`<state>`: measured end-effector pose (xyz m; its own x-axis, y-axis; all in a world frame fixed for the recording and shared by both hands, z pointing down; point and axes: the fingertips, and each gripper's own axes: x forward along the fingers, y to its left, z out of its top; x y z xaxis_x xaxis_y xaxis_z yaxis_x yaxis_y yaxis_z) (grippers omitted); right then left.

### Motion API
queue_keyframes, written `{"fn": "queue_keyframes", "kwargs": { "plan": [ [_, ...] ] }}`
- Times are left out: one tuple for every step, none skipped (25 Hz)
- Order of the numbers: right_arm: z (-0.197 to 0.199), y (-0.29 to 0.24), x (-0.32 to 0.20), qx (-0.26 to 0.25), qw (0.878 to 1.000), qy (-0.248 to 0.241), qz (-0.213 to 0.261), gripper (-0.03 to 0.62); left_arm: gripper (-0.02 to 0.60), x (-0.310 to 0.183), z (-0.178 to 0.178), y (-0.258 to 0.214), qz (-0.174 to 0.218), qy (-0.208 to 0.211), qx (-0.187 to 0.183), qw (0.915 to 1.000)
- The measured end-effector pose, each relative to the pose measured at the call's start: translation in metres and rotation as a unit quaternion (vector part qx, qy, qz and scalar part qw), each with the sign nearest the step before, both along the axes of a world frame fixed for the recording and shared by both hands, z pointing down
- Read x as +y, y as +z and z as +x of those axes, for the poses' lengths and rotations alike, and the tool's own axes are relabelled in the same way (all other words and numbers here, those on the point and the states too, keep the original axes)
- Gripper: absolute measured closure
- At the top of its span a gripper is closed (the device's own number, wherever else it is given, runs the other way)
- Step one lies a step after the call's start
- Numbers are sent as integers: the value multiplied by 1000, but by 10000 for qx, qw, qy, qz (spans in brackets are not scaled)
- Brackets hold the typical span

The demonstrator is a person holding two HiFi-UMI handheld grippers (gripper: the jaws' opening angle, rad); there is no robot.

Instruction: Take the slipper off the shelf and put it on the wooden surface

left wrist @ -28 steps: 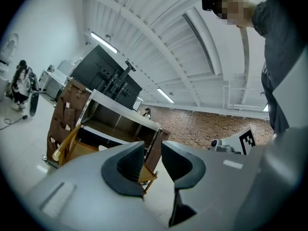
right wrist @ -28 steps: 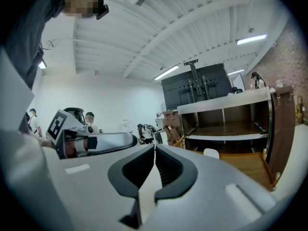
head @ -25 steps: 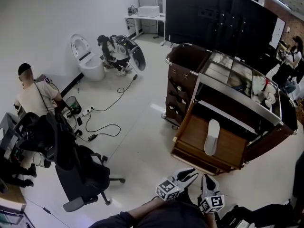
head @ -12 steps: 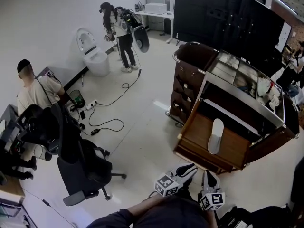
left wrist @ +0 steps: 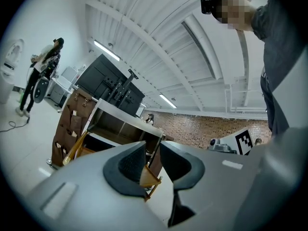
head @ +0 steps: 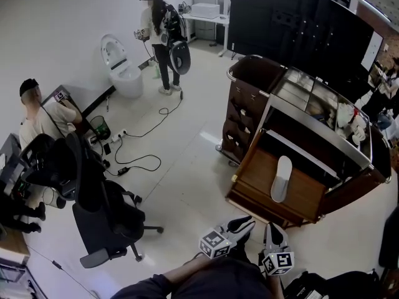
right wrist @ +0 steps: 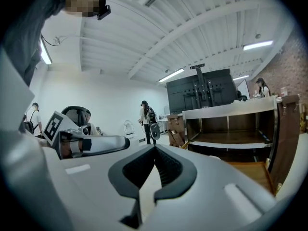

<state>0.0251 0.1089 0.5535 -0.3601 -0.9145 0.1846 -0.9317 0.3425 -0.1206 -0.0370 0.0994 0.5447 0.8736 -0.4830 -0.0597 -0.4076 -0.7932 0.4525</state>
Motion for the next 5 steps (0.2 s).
{"fn": "queue_keyframes", "kwargs": {
  "plan": [
    [2, 0, 1, 3, 10000, 23, -8, 592, 483, 1, 0, 1, -13, 5, -10, 10000],
    [4, 0, 1, 15, 10000, 32, -15, 592, 483, 2, 0, 1, -17, 7, -16, 10000],
    [5, 0, 2, 32, 10000, 31, -22, 592, 483, 2, 0, 0, -11, 7, -19, 10000],
    [6, 1, 2, 51, 10000, 25, -31, 592, 484, 1, 0, 0, 1, 8, -23, 10000],
    [7, 2, 2, 70, 10000, 16, -42, 592, 485, 1, -1, -1, 15, 9, -28, 10000]
  ]
}}
